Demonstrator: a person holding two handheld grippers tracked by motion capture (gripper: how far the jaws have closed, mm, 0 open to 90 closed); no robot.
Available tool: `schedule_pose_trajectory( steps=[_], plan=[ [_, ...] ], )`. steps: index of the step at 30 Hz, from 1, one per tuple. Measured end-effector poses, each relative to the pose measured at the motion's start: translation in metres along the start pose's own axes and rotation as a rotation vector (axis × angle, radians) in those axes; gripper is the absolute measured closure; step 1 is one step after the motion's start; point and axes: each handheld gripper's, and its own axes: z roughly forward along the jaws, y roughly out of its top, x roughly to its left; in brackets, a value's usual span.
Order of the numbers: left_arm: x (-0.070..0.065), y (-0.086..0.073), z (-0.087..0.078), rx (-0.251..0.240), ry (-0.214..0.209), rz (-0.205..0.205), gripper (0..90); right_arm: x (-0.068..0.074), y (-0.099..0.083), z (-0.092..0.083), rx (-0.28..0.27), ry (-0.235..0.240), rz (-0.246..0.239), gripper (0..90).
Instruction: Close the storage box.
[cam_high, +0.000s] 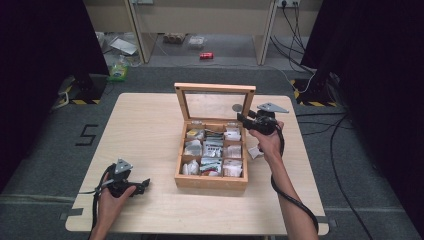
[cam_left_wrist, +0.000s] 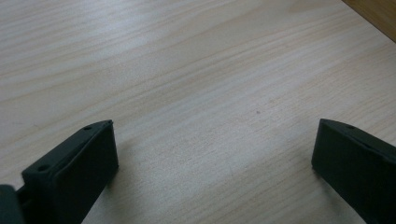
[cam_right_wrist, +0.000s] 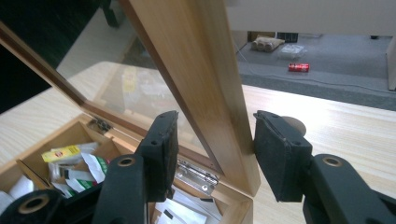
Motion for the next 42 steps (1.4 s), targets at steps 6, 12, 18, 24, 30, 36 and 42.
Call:
schedule_pose_trajectory(
  steps=[6, 12, 18, 24, 30, 36, 42],
  plan=[
    [0.0, 0.0, 0.0, 0.0, 0.001, 0.001, 0.0, 0.003, 0.002, -0.006, -0.018, -0.012, 0.028, 52.1],
    [0.0, 0.0, 0.0, -0.001, 0.002, 0.003, 0.0, 0.003, 0.009, -0.017, -0.045, -0.009, 0.038, 53.7],
    [0.0, 0.0, 0.0, -0.001, 0.002, 0.002, 0.0, 0.009, 0.01, -0.021, -0.03, -0.026, 0.03, 53.9],
    [0.0, 0.0, 0.0, -0.001, 0.002, 0.003, 0.0, 0.012, 0.011, -0.026, -0.033, -0.022, 0.03, 53.2],
    [0.0, 0.0, 0.0, -0.001, 0.001, 0.002, 0.0, 0.017, 0.017, -0.038, -0.052, -0.009, 0.013, 52.2],
    [0.0, 0.0, 0.0, 0.0, 0.001, 0.002, 0.0, 0.022, 0.019, -0.045, -0.041, -0.008, -0.01, 51.4],
    [0.0, 0.0, 0.0, 0.0, 0.001, 0.002, 0.0, 0.027, 0.021, -0.054, -0.037, 0.001, -0.021, 50.7]
  ],
)
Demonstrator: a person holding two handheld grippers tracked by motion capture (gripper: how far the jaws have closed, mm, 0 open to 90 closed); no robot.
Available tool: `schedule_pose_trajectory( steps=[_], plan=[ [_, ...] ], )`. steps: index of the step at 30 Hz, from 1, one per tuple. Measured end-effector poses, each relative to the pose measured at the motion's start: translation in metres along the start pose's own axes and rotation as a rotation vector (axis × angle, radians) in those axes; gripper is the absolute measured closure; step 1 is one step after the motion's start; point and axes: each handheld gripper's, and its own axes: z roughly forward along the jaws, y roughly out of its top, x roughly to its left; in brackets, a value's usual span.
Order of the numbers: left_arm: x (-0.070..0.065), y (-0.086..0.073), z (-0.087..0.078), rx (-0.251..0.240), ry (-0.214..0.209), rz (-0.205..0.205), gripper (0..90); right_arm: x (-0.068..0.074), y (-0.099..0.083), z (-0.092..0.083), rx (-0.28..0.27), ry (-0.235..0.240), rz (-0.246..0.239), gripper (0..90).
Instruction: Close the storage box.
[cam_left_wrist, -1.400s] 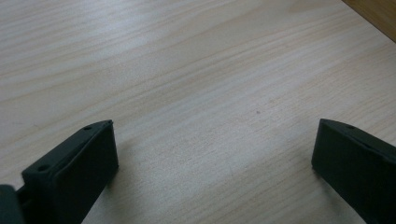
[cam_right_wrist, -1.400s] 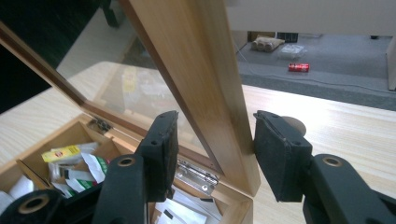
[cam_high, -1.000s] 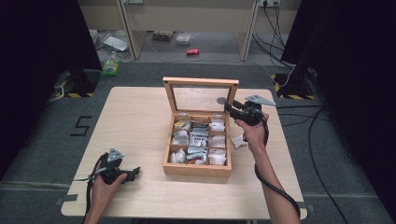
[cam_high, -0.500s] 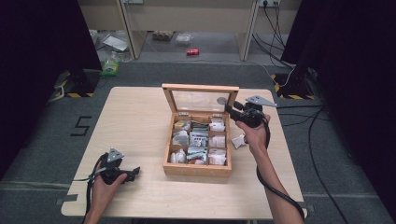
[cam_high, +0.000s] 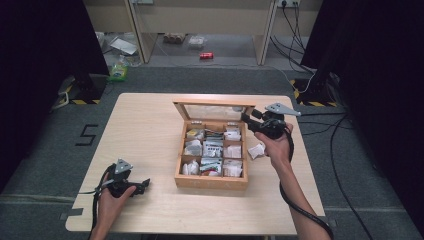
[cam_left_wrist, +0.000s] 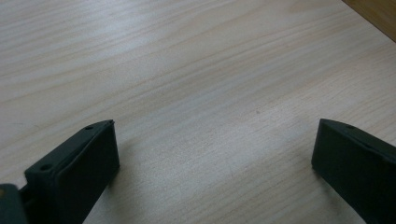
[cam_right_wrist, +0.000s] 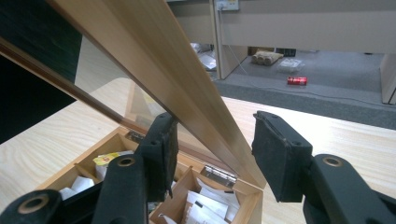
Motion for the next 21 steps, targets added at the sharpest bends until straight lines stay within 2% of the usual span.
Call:
schedule_pose_trajectory(
  steps=[16, 21],
  plan=[
    [0.0, 0.0, 0.0, 0.0, 0.001, 0.001, 0.0, 0.016, -0.002, -0.026, 0.019, 0.038, -0.038, 48.9],
    [0.0, 0.0, 0.0, 0.0, 0.001, 0.001, 0.0, 0.02, -0.008, -0.033, 0.055, 0.051, -0.077, 48.8]
  ],
)
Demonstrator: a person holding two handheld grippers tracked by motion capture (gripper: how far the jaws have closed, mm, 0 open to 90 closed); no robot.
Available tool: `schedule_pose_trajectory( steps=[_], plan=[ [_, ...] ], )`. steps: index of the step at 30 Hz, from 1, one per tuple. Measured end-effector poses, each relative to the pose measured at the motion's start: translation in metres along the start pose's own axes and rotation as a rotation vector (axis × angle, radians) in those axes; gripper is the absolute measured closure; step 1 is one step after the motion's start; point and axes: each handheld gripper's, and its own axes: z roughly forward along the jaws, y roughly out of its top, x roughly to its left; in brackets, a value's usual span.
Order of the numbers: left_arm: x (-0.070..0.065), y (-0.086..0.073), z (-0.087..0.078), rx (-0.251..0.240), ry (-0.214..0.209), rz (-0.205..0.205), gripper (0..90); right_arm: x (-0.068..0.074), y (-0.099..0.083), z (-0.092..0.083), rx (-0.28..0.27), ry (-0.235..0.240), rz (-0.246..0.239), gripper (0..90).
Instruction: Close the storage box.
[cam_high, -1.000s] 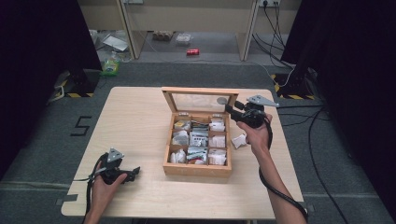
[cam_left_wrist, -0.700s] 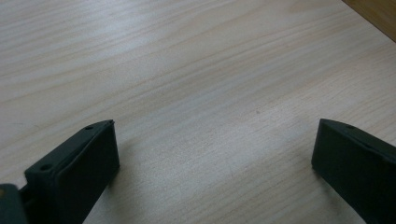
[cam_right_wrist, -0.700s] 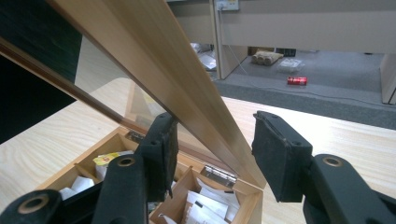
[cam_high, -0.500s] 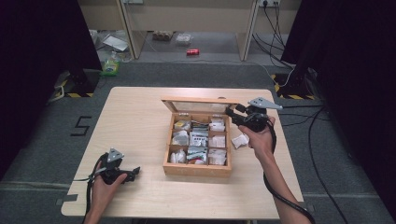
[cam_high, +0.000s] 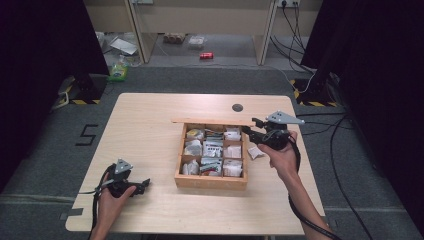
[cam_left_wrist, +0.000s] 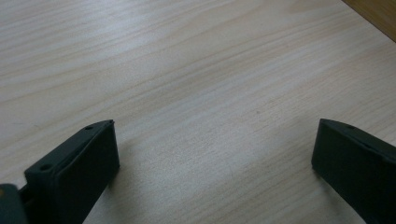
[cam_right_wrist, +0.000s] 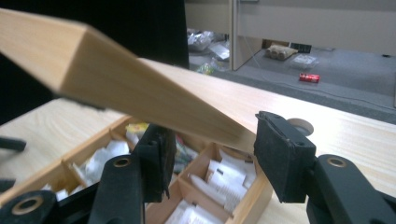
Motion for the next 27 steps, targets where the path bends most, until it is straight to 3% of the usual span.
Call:
schedule_pose_trajectory(
  steps=[15, 27],
  plan=[
    [0.0, 0.0, 0.0, 0.0, 0.0, -0.001, 0.0, 0.007, -0.028, -0.011, 0.029, 0.042, -0.007, 49.0],
    [0.0, 0.0, 0.0, 0.0, 0.0, -0.001, 0.0, 0.011, -0.047, -0.018, 0.024, 0.055, 0.022, 50.4]
  ],
)
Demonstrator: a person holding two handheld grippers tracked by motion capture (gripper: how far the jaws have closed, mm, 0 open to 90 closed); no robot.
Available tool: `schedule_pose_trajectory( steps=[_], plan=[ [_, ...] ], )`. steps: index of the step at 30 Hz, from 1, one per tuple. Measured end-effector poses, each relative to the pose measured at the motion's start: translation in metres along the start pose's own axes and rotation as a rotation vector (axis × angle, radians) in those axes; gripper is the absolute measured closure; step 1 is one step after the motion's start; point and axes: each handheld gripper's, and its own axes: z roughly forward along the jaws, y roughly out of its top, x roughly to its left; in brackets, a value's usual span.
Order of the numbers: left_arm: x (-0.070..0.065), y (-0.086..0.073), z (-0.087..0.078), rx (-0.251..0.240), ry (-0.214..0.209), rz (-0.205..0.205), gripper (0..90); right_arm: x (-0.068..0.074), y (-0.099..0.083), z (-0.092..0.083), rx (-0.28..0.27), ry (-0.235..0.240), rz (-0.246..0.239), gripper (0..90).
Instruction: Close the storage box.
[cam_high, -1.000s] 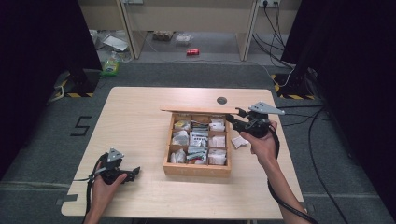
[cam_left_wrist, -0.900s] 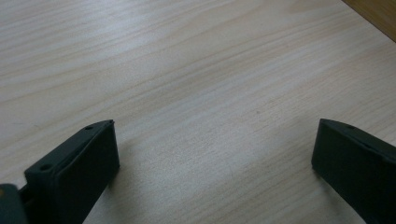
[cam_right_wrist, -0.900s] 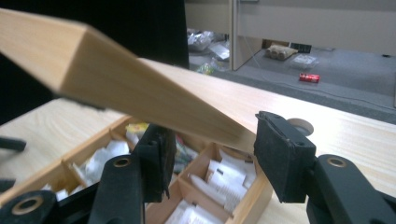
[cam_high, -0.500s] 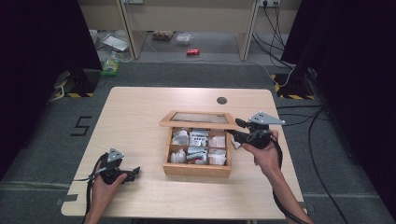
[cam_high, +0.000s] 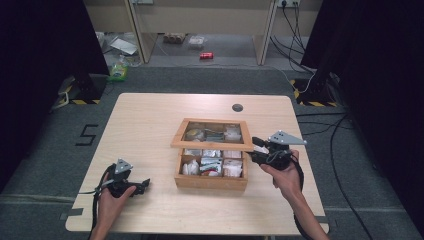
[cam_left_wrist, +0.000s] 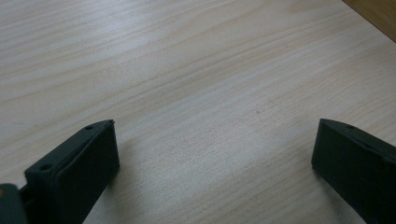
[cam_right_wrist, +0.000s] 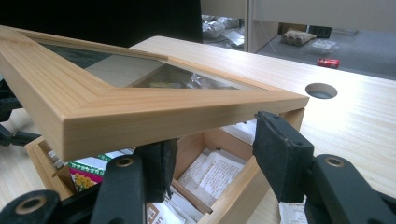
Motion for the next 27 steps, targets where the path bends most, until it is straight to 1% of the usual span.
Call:
schedule_pose_trajectory(
  steps=[2, 4, 10, 13, 19, 22, 27],
  plan=[
    [0.0, 0.0, 0.0, 0.0, 0.0, 0.0, 0.0, 0.001, -0.002, 0.0, 0.002, 0.0, 0.008, 50.5],
    [0.0, 0.0, 0.0, 0.0, 0.0, 0.0, 0.0, 0.001, -0.005, 0.0, 0.001, 0.0, 0.006, 50.4],
    [0.0, 0.0, 0.0, 0.0, 0.0, 0.0, 0.0, 0.003, -0.013, 0.0, 0.022, -0.003, 0.001, 50.3],
    [0.0, 0.0, 0.0, 0.0, 0.0, 0.0, 0.0, 0.004, -0.017, 0.001, 0.03, -0.002, 0.008, 50.3],
    [0.0, 0.0, 0.0, 0.0, 0.0, 0.0, 0.0, 0.005, -0.024, 0.001, 0.05, -0.011, -0.005, 50.3],
    [0.0, 0.0, 0.0, 0.0, 0.0, 0.0, 0.0, 0.005, -0.027, 0.002, 0.06, -0.012, 0.001, 50.3],
    [0.0, 0.0, 0.0, 0.0, 0.0, 0.0, 0.0, 0.005, -0.031, 0.003, 0.065, -0.013, -0.008, 50.0]
  ],
)
